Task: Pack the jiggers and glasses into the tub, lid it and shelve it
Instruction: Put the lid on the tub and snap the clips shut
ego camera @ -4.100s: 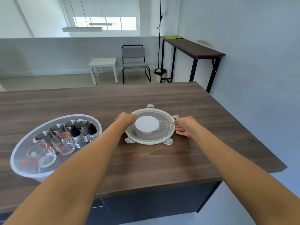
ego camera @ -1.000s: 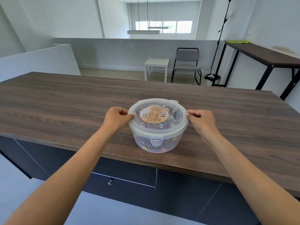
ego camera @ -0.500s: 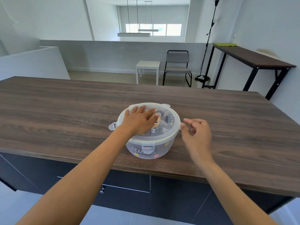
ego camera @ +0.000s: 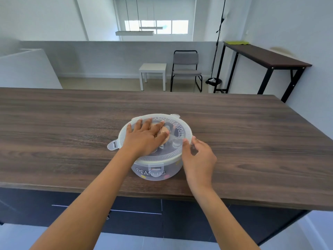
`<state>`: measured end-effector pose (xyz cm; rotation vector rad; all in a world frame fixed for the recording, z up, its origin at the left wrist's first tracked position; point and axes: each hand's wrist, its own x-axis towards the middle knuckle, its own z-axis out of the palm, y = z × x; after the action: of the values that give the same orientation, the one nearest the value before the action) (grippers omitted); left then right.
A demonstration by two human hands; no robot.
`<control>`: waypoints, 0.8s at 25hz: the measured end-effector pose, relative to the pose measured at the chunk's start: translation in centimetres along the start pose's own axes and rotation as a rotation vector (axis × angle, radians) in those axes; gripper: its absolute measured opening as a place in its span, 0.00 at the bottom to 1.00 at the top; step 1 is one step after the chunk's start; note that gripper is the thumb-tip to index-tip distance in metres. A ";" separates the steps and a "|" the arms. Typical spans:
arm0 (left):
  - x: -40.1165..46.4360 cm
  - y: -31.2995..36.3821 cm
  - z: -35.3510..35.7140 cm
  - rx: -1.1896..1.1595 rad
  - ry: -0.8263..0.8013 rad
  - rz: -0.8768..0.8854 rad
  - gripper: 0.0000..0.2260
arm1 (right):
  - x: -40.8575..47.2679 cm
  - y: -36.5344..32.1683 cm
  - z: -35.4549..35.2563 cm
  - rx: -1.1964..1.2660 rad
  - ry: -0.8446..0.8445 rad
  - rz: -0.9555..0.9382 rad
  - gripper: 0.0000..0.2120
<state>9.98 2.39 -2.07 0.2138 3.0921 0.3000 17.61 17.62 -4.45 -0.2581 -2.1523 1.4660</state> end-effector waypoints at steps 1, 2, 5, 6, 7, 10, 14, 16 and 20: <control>0.1 0.0 0.0 0.009 -0.004 0.003 0.28 | -0.4 -0.2 0.3 0.022 -0.011 0.013 0.20; 0.1 0.0 0.0 0.015 -0.009 0.007 0.28 | -0.7 -0.3 0.5 0.039 -0.020 0.023 0.21; 0.2 0.1 -0.1 0.011 -0.021 0.009 0.28 | -0.8 -0.3 1.0 0.056 -0.024 0.065 0.22; 0.2 0.1 -0.1 0.012 -0.025 0.010 0.28 | -0.8 -0.2 1.1 0.077 -0.028 0.098 0.22; 0.2 0.1 -0.1 0.014 -0.028 0.011 0.28 | -0.7 -0.2 1.1 0.104 -0.034 0.136 0.23; 0.2 0.2 -0.1 0.017 -0.033 0.011 0.28 | -0.6 -0.3 1.2 0.146 -0.054 0.203 0.23; 0.3 0.2 -0.1 0.013 -0.034 0.011 0.28 | -0.5 0.1 0.7 0.168 -0.088 0.198 0.24; 0.3 0.2 -0.2 0.010 -0.024 0.008 0.28 | -0.7 0.2 0.3 0.149 -0.148 0.158 0.26; 0.1 0.3 -0.3 0.003 -0.012 0.008 0.25 | -1.9 0.8 -1.3 -0.027 -0.289 -0.155 0.31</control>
<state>9.93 2.58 -1.71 0.2271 3.0805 0.2939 19.78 18.18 -5.41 0.1176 -2.3576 1.4588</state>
